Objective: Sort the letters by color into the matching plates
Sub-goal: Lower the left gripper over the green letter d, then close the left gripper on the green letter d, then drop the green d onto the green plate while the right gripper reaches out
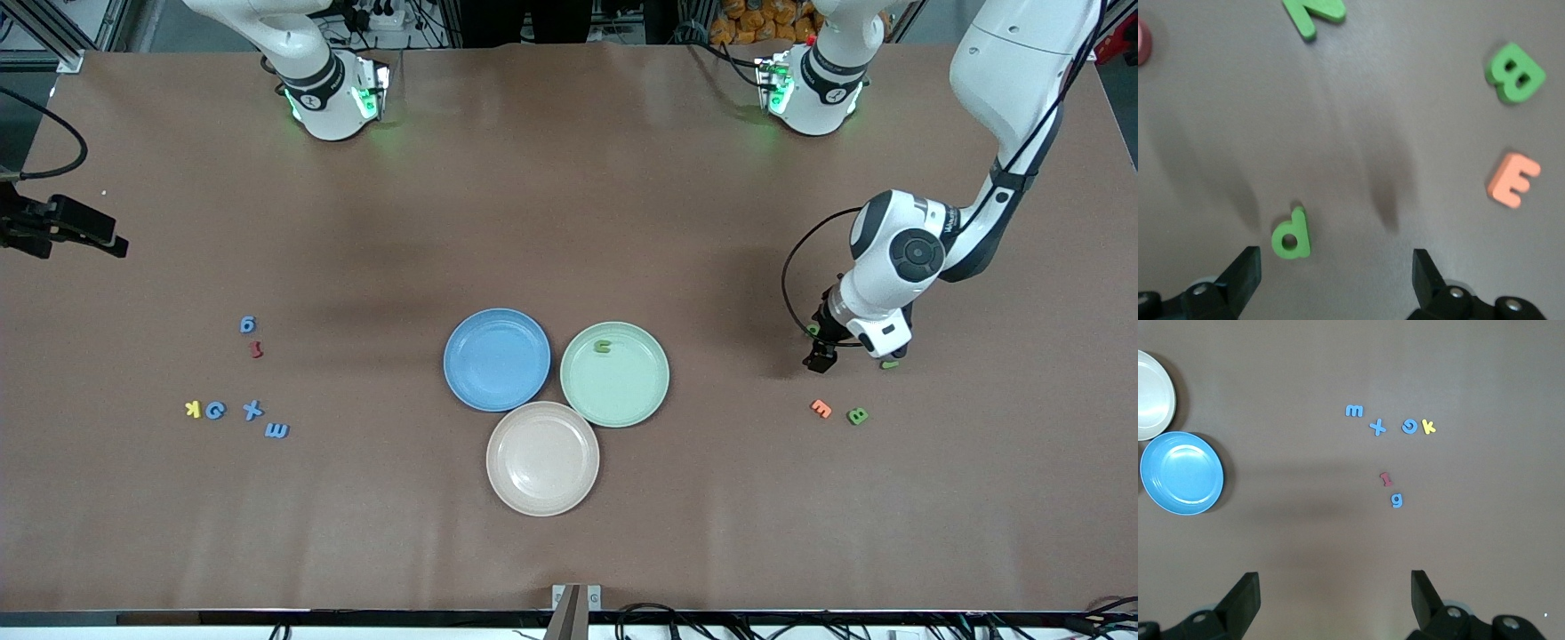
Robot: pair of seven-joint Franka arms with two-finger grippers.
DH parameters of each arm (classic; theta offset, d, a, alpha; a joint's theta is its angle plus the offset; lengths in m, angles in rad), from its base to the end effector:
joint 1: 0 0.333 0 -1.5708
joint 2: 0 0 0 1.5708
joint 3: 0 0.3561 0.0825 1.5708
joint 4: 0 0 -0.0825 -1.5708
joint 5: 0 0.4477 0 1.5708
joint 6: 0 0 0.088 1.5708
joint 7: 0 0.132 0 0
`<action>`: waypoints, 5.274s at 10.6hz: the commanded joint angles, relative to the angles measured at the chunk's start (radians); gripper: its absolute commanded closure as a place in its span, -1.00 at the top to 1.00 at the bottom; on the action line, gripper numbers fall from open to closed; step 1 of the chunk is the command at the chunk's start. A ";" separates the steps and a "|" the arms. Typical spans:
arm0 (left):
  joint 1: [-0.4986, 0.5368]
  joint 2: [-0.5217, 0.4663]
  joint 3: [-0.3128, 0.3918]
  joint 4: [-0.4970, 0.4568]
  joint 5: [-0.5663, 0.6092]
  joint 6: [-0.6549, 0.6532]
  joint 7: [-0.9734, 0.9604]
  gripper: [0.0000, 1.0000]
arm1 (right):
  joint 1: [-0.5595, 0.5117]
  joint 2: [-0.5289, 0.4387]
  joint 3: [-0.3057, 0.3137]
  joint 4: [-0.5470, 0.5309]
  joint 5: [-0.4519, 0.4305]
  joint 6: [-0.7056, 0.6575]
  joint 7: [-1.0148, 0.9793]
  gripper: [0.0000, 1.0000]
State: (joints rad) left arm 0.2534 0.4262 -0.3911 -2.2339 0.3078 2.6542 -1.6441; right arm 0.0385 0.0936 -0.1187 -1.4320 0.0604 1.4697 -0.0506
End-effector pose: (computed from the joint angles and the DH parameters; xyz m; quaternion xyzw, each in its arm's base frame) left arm 0.5880 -0.0964 0.1518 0.8046 0.5934 0.0102 0.0200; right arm 0.6381 -0.0390 0.6463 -0.9992 0.0125 0.0260 0.0263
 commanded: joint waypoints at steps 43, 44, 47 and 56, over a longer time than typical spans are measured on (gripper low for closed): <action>-0.328 -0.014 -0.054 0.255 0.093 -0.020 -0.164 -1.00 | 0.020 0.054 -0.025 0.015 -0.013 0.078 -0.064 1.00; -0.350 0.006 -0.054 0.275 0.096 -0.020 -0.164 -1.00 | 0.020 0.051 -0.027 -0.028 -0.011 0.121 -0.064 1.00; -0.417 0.118 -0.054 0.381 0.109 -0.014 -0.154 -1.00 | 0.032 0.038 -0.027 -0.173 -0.011 0.266 -0.042 1.00; -0.430 0.223 -0.043 0.453 0.249 -0.020 -0.146 1.00 | 0.015 0.005 -0.024 -0.635 -0.011 0.664 -0.256 1.00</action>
State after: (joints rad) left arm -0.1776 0.6357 -0.4377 -1.8051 0.5200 2.6522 -1.7772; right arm 0.0744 0.1602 -0.1435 -1.9607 0.0585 2.0871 -0.2140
